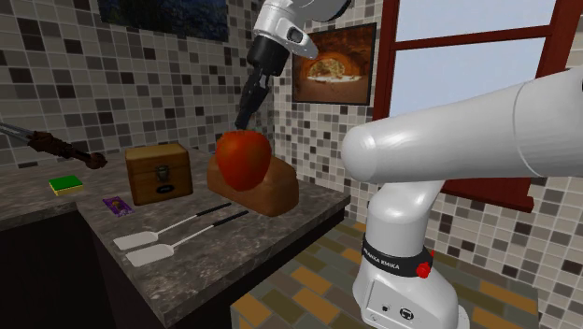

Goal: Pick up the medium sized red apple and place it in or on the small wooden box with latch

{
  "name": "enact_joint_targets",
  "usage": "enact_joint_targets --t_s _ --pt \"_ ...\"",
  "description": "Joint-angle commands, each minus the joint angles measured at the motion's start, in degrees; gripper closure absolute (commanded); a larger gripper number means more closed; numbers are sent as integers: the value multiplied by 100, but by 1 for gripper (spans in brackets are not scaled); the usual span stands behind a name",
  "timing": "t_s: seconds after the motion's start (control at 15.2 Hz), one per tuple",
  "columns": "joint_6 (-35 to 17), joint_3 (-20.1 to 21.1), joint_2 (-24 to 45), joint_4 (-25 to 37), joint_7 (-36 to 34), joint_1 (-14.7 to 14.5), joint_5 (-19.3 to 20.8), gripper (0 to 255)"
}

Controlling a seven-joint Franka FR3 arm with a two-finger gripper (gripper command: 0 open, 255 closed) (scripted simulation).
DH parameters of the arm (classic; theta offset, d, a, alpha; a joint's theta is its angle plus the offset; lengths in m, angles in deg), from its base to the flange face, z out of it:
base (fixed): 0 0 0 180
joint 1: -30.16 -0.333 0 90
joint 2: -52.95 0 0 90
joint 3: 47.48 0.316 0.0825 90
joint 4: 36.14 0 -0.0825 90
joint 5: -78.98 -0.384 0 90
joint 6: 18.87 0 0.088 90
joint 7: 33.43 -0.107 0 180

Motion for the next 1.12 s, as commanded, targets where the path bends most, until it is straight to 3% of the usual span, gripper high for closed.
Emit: enact_joint_targets --t_s 0.0,1.06 --pt "103 -69 41 158 -54 28 72 255" --pt "849 -522 578 1512 -414 221 532 255"
